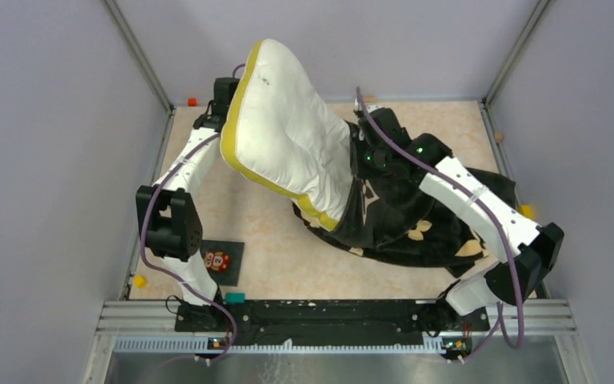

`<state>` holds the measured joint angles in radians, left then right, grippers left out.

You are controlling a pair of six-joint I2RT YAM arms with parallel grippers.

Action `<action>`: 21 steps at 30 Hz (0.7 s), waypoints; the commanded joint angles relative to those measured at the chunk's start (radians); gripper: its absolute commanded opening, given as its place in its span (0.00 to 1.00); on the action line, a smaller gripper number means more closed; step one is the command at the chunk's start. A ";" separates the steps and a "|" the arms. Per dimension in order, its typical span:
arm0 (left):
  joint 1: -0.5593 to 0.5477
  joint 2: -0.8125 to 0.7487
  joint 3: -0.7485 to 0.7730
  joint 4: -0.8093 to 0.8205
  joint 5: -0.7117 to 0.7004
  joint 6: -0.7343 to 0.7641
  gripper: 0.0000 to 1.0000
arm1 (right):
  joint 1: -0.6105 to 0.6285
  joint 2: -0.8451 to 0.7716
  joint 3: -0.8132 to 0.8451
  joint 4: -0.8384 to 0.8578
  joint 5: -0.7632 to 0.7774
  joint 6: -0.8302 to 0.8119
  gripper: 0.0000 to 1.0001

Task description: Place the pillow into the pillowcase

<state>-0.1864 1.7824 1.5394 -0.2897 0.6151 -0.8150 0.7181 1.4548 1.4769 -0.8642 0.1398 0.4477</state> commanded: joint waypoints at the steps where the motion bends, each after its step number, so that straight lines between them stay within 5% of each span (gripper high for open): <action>1: 0.002 -0.034 0.192 -0.105 -0.061 0.101 0.00 | -0.001 0.022 0.287 -0.028 0.056 -0.061 0.00; 7: -0.036 -0.020 0.464 -0.271 -0.136 0.173 0.00 | -0.116 0.128 0.480 -0.010 0.009 -0.072 0.00; 13: -0.038 0.042 0.806 -0.246 -0.228 0.047 0.00 | -0.109 0.150 0.439 0.047 -0.099 -0.053 0.00; 21: -0.218 0.080 0.885 -0.323 -0.285 0.128 0.00 | -0.321 0.285 0.942 -0.047 -0.164 -0.018 0.00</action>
<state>-0.3321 1.8584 2.3810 -0.6270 0.3481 -0.7177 0.4957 1.7126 2.1082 -0.9424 -0.0032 0.4046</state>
